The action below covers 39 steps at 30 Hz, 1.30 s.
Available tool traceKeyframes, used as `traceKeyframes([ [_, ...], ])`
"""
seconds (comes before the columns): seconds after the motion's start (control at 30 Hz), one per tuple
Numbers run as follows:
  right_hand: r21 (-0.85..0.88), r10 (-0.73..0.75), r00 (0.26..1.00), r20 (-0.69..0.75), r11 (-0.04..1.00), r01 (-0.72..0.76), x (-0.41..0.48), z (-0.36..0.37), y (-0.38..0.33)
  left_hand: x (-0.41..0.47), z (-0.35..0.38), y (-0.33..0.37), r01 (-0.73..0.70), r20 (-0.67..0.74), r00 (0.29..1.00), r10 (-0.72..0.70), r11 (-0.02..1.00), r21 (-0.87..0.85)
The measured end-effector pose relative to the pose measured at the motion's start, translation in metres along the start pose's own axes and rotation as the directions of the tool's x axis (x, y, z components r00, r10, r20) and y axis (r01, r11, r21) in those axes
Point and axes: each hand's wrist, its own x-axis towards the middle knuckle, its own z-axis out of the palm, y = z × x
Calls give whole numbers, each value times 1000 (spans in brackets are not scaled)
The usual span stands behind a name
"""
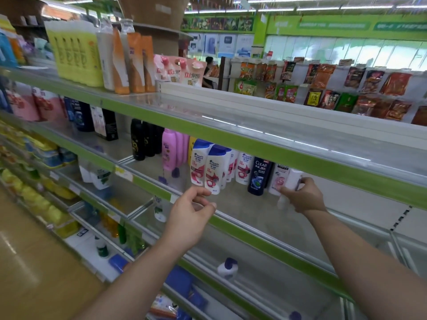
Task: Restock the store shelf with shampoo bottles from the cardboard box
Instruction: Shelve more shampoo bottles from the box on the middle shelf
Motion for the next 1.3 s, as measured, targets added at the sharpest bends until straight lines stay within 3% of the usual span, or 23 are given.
traceKeyframes([
  [0.17, -58, 103, 971, 216, 994, -92, 1, 7, 3, 1, 1, -5, 10, 12, 1000, -9, 1000, -20],
  [0.43, -186, 44, 996, 75, 982, -29, 1, 20, 9, 4, 3, -17, 39, 19, 999, -39, 999, -28],
  [0.63, -96, -19, 998, 53, 995, 24, 4, 26, 10, 5, 1, -26, 60, 21, 998, -59, 997, -42],
  [0.77, 35, 59, 996, 71, 998, -61, 3, 22, 5, 6, 1, -28, 63, 22, 998, -62, 997, -50],
  [0.97, -54, 27, 991, -134, 998, -34, -5, 31, -7, 11, 6, -31, 65, 15, 998, -64, 997, -45],
  [1.3, 203, -47, 998, -29, 978, 52, 3, 31, 4, 16, -1, -38, 79, -9, 997, -79, 995, -57],
])
